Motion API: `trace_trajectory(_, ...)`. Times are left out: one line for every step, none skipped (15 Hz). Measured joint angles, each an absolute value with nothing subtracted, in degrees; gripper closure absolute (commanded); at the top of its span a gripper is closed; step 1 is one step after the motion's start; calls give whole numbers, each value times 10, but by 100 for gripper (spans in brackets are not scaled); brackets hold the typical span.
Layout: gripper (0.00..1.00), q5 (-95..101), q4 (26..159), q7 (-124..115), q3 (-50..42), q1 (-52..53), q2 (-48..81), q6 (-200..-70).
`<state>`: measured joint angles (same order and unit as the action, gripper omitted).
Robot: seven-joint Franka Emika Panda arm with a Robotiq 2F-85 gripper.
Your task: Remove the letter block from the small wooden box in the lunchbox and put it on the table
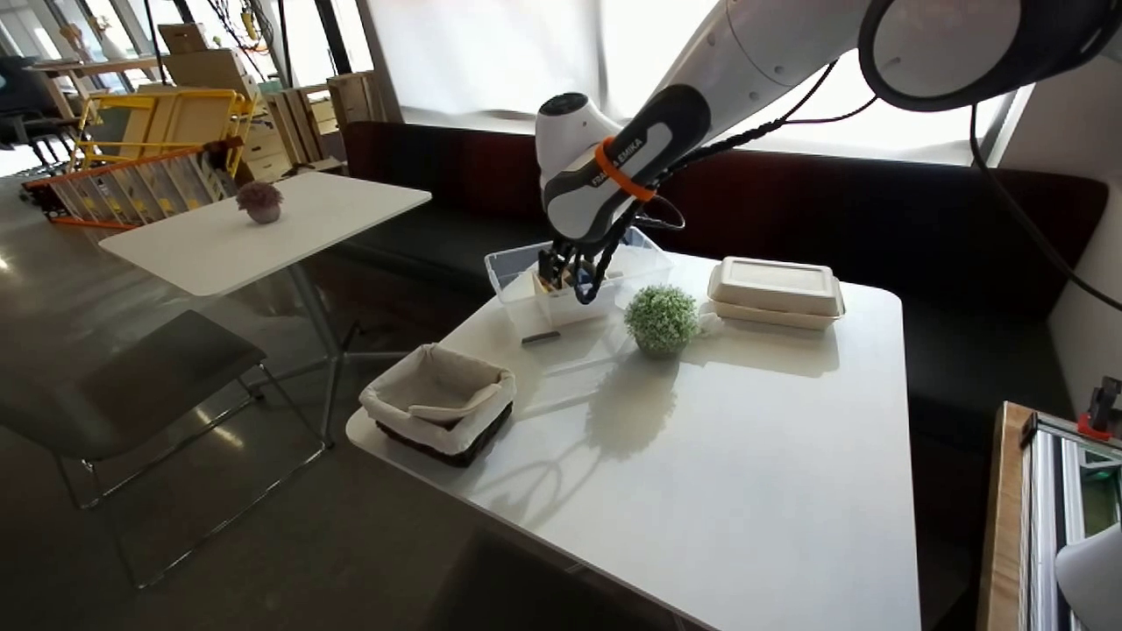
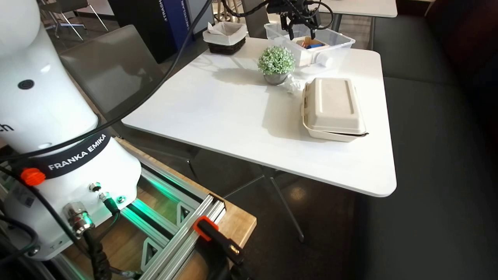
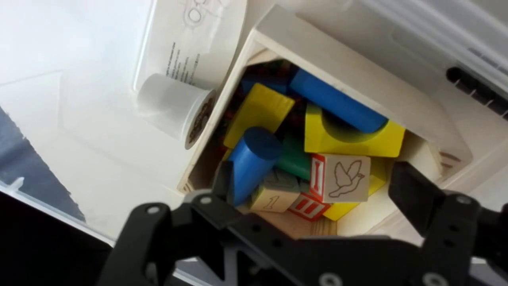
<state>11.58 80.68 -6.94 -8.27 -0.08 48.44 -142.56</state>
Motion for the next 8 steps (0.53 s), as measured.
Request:
trace_trajectory(7,114,806,-68,-80,-2,488,-1428)
trace_trajectory(10,110,805,-66,-77,-3,491,-1430)
trace_trajectory(12,107,804,-64,-74,-4,494,-1433)
trace_trajectory(19,105,803,-63,-71,-4,496,-1435)
trace_trajectory(16,104,801,-62,-69,-4,499,-1436)
trace_trajectory(17,103,799,-61,-68,-4,501,-1438)
trace_trajectory(22,103,797,-59,-67,-4,503,-1442)
trace_trajectory(24,103,795,-59,-67,-4,506,-1447)
